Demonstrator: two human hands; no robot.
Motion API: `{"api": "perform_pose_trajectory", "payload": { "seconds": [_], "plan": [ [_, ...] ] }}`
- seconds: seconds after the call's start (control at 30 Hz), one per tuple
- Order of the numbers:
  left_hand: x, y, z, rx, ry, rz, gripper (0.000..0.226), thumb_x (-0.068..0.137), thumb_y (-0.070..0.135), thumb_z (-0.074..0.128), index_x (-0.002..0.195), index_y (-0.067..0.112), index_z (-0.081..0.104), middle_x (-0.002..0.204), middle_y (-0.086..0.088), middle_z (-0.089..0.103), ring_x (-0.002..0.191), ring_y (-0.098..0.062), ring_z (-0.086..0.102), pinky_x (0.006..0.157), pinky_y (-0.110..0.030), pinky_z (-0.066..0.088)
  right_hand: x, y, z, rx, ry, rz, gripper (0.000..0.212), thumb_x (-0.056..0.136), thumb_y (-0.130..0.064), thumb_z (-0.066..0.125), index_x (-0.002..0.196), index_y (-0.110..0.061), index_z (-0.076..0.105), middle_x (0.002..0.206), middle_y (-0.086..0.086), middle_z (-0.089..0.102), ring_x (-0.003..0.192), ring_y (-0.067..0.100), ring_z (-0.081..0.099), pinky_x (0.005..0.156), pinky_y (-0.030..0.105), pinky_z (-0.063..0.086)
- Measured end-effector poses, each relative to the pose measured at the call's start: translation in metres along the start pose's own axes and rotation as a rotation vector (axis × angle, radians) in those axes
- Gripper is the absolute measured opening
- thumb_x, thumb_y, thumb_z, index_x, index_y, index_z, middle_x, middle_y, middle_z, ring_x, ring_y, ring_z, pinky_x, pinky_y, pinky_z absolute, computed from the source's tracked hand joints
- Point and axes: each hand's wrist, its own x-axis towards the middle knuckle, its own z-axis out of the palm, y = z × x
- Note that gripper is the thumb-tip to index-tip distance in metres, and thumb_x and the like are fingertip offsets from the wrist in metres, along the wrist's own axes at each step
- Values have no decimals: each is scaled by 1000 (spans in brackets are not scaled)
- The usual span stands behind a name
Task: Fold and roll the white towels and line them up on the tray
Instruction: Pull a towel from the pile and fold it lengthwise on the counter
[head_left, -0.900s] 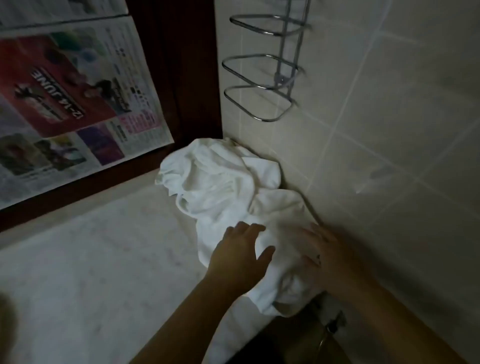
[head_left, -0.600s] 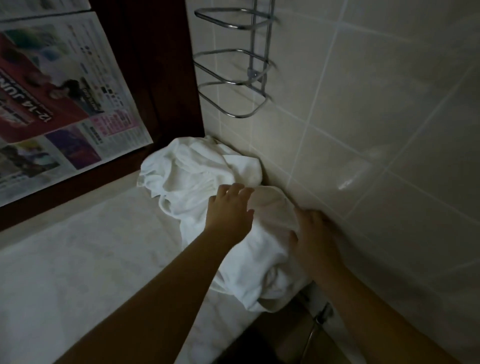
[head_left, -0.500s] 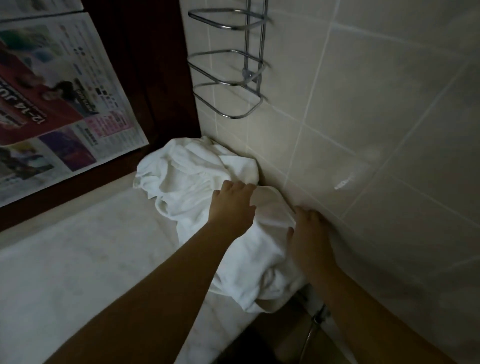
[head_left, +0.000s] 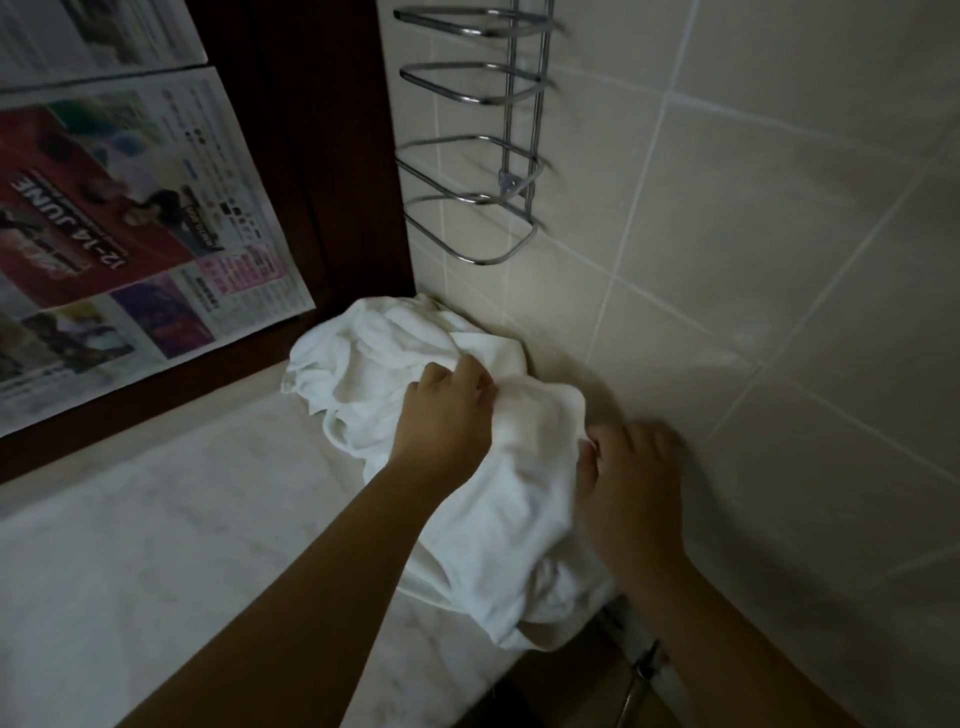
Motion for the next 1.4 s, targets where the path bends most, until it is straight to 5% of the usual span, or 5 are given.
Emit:
{"api": "perform_pose_trajectory", "payload": {
  "seconds": [0.17, 0.33, 0.6, 0.9, 1.4],
  "plan": [
    [-17, -2, -92, -137, 274, -48, 13, 105, 31, 57, 104, 19, 60, 93, 8, 56, 97, -21, 54, 81, -48, 54, 34, -48, -57, 341, 106, -24, 20, 102, -34, 58, 107, -16, 64, 95, 1, 66, 89, 28, 61, 82, 43, 49],
    [-40, -5, -206, -93, 444, 39, 7, 105, 29, 57, 106, 23, 54, 93, 24, 41, 100, -15, 49, 84, -36, 51, 75, -113, -138, 649, 17, -174, 6, 104, -33, 57, 103, -27, 57, 91, -18, 63, 82, -11, 57, 67, 4, 36],
    [-107, -11, -367, -132, 416, -128, 14, 103, 41, 59, 98, 28, 62, 83, 13, 64, 73, 3, 63, 58, -11, 46, 108, -241, -260, 715, -152, -564, 4, 102, -34, 63, 102, -36, 66, 103, -23, 69, 100, -6, 63, 87, 20, 48],
    [-183, 35, -433, -304, 344, -29, 78, 81, 91, 51, 89, 16, 71, 75, -3, 72, 66, -23, 71, 63, -46, 62, 88, -351, -357, 795, -208, -829, 5, 97, -40, 69, 101, -40, 73, 104, -21, 72, 101, -1, 65, 87, 28, 52],
    [-229, 48, -476, -252, 754, -190, 18, 105, 37, 58, 91, 27, 64, 79, 7, 68, 64, -12, 65, 49, -19, 51, 16, -377, -295, 989, -846, -795, 28, 81, -33, 84, 105, -21, 76, 100, -2, 79, 93, 15, 76, 87, 35, 61]
  ]
}}
